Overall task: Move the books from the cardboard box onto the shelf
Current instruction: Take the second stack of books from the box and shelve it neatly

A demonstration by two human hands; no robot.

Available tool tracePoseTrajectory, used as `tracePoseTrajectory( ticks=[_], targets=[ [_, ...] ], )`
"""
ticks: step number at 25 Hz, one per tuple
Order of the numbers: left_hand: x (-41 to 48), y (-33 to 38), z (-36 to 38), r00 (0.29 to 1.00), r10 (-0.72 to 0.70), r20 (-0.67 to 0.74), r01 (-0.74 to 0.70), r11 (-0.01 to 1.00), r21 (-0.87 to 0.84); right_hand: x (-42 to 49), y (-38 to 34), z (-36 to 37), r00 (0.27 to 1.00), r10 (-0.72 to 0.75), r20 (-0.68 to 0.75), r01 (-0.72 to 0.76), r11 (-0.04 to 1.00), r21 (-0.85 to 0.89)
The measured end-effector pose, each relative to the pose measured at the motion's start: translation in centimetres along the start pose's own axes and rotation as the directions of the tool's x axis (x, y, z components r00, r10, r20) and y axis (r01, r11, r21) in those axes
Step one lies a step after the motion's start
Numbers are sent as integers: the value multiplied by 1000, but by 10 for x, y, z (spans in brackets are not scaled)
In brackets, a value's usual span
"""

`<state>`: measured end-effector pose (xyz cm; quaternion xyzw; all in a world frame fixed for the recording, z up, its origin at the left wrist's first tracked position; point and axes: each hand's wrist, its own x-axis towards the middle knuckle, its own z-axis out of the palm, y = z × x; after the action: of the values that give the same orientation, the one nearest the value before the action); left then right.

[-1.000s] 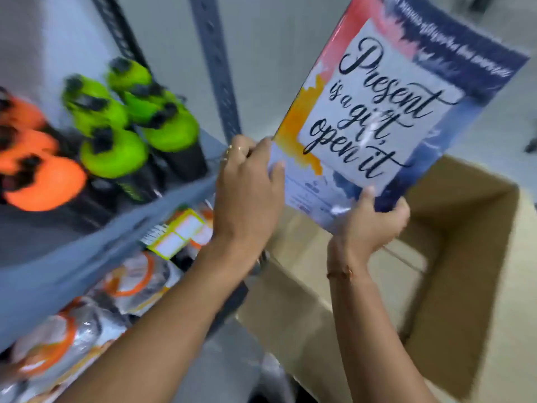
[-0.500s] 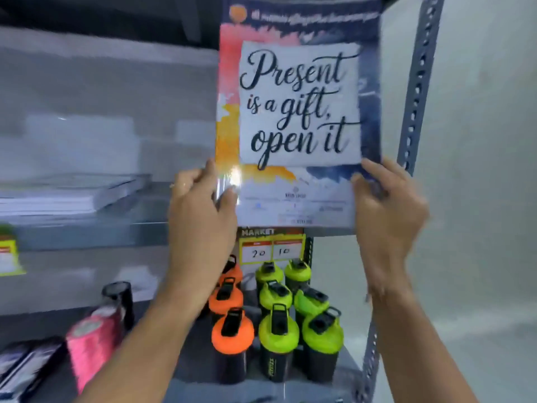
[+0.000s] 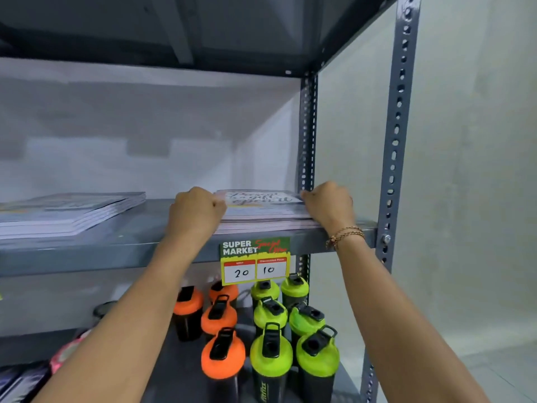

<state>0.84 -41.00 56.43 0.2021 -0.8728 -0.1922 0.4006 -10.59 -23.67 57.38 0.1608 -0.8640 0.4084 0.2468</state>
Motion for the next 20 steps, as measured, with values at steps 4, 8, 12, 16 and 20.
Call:
tracePoseTrajectory(
  ticks=[4,8,12,16,20],
  targets=[
    [-15,-7,-15,992,61,111,-39,980,-194,-24,13,-22,976,-171,135,173,985,-1],
    [-18,-10,-19,995,72,72,-59,983,-172,-27,12,-23,954,-195,228,185,981,63],
    [-19,-12,-17,997,69,41,-61,983,-171,-28,11,-19,958,-208,197,211,978,5],
    [-18,-15,-15,997,82,15,-78,981,-180,-32,12,-19,958,-239,159,256,962,-98],
    [-15,-15,-17,999,34,23,-28,977,-213,-30,16,-19,970,-223,102,236,962,-139]
  ],
)
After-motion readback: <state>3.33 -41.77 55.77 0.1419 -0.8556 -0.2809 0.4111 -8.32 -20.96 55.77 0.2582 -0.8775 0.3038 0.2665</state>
